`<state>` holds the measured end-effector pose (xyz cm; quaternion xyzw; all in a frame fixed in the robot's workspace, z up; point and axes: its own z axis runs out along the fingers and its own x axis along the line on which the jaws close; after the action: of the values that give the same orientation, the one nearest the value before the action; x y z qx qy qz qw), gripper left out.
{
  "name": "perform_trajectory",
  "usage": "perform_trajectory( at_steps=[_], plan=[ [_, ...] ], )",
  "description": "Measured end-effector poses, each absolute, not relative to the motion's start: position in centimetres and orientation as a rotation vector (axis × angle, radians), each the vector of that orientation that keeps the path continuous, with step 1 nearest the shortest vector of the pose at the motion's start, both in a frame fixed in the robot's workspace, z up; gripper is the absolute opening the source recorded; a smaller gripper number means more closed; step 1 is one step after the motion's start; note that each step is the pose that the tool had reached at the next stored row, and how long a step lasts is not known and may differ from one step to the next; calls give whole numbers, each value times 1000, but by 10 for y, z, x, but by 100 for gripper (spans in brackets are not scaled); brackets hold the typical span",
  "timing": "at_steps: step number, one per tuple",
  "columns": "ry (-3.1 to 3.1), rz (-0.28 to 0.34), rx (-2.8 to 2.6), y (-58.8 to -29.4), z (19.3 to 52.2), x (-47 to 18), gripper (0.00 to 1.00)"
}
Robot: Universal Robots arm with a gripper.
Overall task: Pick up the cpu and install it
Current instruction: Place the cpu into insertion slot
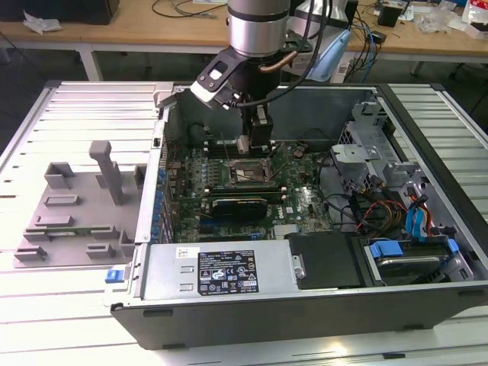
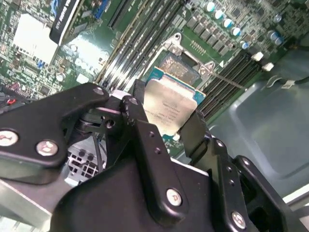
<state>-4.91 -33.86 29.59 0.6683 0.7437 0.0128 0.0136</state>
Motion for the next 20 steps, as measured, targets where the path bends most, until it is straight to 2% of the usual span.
perform_trajectory(
  at_steps=[20],
  plan=[
    [2262, 44, 2144, -332, 261, -45, 54]
  ],
)
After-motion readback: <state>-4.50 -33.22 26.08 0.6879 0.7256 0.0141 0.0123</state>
